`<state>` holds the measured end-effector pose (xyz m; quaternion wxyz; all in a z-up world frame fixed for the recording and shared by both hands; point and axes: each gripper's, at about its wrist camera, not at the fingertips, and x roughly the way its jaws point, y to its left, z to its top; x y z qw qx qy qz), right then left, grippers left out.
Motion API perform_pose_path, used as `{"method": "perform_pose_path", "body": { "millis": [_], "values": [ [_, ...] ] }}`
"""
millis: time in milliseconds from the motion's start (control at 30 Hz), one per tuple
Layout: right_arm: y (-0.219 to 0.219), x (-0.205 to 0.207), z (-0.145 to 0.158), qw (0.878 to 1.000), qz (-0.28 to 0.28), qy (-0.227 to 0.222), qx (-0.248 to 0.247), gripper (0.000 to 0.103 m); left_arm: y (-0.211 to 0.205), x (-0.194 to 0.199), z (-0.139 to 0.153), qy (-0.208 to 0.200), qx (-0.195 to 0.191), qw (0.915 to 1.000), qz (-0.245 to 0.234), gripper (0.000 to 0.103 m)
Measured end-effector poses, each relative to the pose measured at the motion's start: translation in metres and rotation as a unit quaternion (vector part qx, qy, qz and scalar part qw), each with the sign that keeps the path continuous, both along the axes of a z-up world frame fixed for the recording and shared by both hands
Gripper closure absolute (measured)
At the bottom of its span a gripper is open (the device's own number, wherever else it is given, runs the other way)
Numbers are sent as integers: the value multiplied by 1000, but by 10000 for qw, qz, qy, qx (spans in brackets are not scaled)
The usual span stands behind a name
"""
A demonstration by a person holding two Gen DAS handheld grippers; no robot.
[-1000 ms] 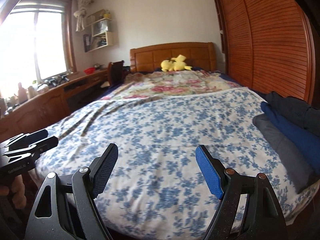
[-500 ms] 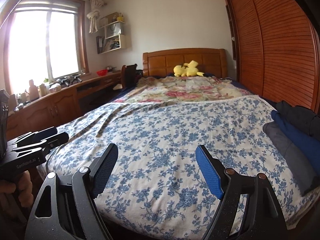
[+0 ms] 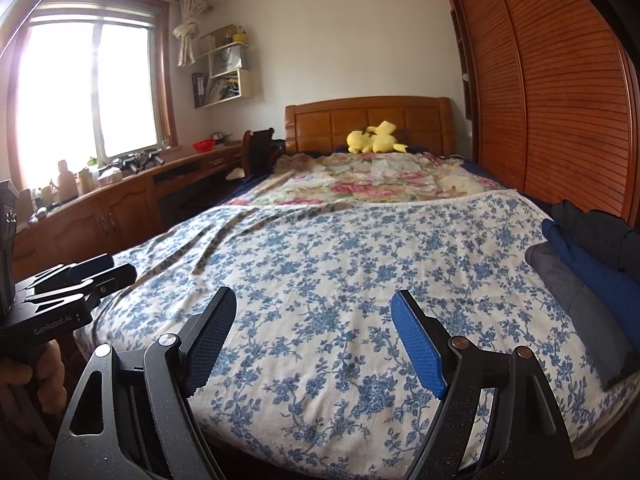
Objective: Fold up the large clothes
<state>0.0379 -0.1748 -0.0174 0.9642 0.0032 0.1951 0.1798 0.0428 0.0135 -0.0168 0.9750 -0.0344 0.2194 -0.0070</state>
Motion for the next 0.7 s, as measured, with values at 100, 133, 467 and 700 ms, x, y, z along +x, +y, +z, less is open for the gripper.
{"method": "perform_pose_path", "body": {
  "millis": [100, 133, 467, 700],
  "values": [
    [0, 0, 0, 10000, -5, -5, -4, 21, 0, -1, 1, -21, 3, 10000, -21, 45],
    [0, 0, 0, 10000, -2, -5, -2, 21, 0, -1, 1, -30, 8, 10000, -25, 45],
    [-1, 0, -1, 10000, -5, -4, -1, 21, -3, -2, 2, -42, 45, 10000, -43, 45],
    [1, -1, 1, 10000, -38, 2, 5, 21, -3, -3, 4, -76, 37, 10000, -49, 45]
  ]
}}
